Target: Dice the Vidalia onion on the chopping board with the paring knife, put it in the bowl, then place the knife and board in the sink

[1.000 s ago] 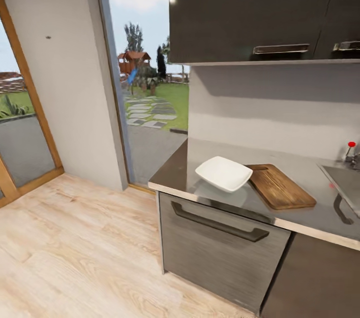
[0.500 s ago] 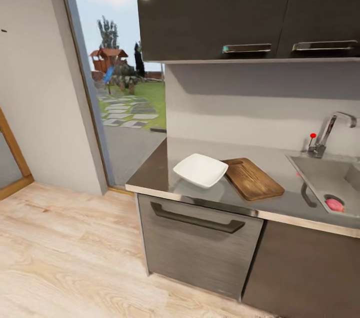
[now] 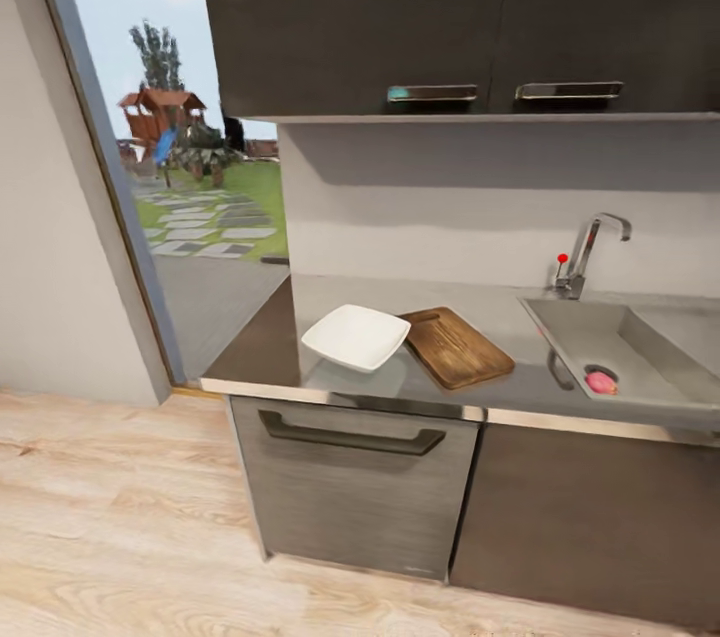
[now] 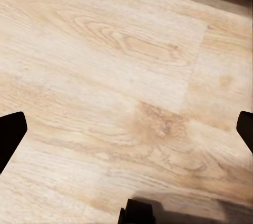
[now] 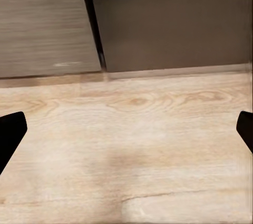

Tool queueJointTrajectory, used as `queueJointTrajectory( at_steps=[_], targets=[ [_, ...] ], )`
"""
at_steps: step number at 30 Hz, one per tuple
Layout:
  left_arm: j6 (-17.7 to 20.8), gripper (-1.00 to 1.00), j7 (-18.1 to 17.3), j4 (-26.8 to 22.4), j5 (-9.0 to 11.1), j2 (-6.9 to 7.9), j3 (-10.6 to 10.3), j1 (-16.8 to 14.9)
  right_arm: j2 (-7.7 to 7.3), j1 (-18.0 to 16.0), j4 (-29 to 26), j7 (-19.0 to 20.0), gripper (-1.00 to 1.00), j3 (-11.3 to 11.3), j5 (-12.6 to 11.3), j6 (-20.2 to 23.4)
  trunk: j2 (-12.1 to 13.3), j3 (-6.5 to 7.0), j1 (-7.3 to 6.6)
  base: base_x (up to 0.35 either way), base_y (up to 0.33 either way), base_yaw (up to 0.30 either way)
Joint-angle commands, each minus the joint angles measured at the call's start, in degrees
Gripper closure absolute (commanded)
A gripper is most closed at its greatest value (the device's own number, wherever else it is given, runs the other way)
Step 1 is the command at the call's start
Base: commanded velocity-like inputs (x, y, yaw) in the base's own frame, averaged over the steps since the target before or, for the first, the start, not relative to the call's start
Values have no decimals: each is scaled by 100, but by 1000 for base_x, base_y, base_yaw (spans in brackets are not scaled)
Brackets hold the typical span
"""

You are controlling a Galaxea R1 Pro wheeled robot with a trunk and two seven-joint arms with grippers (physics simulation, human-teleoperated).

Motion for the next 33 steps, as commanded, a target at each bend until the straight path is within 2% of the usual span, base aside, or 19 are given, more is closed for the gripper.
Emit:
queueJointTrajectory(
  at_steps=[1,24,33],
  targets=[
    [-11,-100,-3,-3,3,-1,9,1,4,-2,-2,6,-100,-11,-20,-12,-3,-8,0,0,0,-274],
    [-13,-100,-3,-3,0,-1,10,1,12,-1,-2,-2,-100,3,-13,-19,-3,-94,0,0,0,-273],
    [-13,-100,-3,-3,-3,-1,6,1,13,-1,-2,-17,-100,7,-8,-22,-3,-101,0,0,0,-60]
  ],
)
